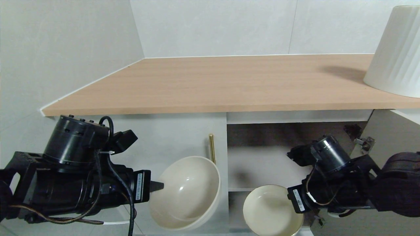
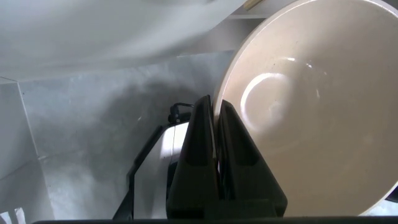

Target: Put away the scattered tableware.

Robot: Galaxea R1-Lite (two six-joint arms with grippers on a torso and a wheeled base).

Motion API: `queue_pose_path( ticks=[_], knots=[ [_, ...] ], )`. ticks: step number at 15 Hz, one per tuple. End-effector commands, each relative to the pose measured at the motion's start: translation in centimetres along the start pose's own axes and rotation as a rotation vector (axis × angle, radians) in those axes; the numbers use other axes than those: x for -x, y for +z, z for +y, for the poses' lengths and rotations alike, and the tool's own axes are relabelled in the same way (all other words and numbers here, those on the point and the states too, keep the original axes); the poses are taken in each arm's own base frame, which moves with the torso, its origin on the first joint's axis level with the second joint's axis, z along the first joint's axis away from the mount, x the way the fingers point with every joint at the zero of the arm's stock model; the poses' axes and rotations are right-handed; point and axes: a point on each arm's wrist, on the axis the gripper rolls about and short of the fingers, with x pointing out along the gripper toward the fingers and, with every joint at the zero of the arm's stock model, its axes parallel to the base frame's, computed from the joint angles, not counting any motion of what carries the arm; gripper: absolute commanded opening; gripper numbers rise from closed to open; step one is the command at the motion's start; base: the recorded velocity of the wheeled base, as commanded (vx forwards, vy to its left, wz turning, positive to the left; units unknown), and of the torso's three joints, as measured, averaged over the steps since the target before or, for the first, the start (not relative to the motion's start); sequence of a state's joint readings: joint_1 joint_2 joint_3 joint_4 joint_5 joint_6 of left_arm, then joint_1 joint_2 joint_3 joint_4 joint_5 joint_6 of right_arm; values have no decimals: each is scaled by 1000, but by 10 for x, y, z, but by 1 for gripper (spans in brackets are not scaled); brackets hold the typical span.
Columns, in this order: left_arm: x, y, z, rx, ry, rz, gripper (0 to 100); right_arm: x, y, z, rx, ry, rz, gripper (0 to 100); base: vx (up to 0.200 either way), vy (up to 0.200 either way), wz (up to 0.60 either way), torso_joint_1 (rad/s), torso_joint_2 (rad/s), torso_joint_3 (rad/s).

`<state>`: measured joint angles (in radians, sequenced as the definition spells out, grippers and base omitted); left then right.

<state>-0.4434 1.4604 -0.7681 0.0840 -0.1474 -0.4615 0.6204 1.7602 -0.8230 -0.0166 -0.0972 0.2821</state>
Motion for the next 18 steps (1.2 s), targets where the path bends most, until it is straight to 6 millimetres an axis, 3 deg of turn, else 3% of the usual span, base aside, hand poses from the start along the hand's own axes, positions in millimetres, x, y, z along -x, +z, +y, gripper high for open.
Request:
queue_pose_path(
  ticks=[1,6,13,18],
  knots=[
    [-1,0,0,1,3,5,0,-39,-7,1,-4,-23,63,0,0,0,0,0,0,0],
    [-3,-1,1,2,6,11,0,-93,0,-22,-119,-59,-15,0,0,0,0,0,0,0],
    [-4,-1,1,3,7,17,0,-143,15,-48,-308,-210,-138,0,0,0,0,0,0,0],
    [-6,-2,1,2,10,23,0,-167,21,-66,-357,-316,-193,0,0,0,0,0,0,0]
  ],
)
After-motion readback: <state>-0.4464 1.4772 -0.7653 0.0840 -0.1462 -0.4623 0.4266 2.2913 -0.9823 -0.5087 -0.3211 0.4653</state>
